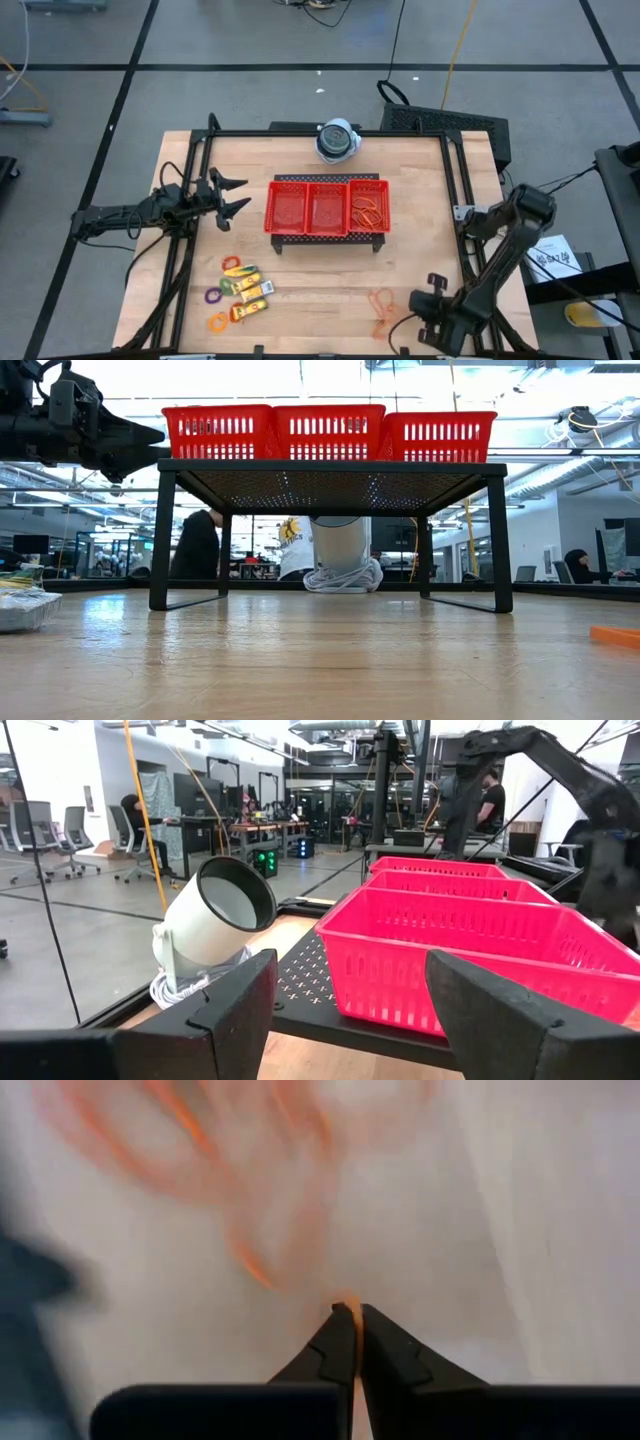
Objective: Pick & Place Office Desk Supplies
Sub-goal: Put the orange rubber band into the right red bin
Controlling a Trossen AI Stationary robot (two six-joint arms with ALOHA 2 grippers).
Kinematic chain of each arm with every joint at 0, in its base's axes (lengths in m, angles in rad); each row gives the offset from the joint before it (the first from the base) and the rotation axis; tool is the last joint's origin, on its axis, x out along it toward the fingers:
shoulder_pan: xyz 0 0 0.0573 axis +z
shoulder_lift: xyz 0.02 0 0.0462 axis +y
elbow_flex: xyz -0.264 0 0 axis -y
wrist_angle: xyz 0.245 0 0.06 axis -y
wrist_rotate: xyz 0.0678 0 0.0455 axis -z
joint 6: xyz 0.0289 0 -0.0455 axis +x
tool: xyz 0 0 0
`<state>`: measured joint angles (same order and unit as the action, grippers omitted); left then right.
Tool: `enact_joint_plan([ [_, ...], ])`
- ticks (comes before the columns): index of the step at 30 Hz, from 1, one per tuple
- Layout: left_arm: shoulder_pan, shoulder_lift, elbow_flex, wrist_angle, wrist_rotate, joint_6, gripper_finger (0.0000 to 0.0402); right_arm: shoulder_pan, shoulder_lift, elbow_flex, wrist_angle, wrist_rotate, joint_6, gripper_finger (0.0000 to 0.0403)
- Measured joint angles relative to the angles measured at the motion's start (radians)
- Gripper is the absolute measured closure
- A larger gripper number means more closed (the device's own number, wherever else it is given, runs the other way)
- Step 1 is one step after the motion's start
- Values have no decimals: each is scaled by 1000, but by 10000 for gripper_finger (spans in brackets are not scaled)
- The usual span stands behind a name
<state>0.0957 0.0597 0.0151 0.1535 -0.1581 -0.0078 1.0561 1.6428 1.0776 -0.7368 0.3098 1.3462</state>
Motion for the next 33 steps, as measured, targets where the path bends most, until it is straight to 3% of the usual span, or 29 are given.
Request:
enact_joint_plan([
  [8, 0, 0, 0, 0, 0, 0, 135, 3, -135, 1, -2, 251, -126, 402],
  [18, 0, 0, 0, 0, 0, 0, 135, -55, -223, 1, 21, 426, -285, 403],
  [23, 0, 0, 0, 0, 0, 0, 135, -137, -244, 1, 65, 478, -411, 403],
  [33, 0, 0, 0, 0, 0, 0, 135, -341, -284, 2, 267, 473, -741, 403],
])
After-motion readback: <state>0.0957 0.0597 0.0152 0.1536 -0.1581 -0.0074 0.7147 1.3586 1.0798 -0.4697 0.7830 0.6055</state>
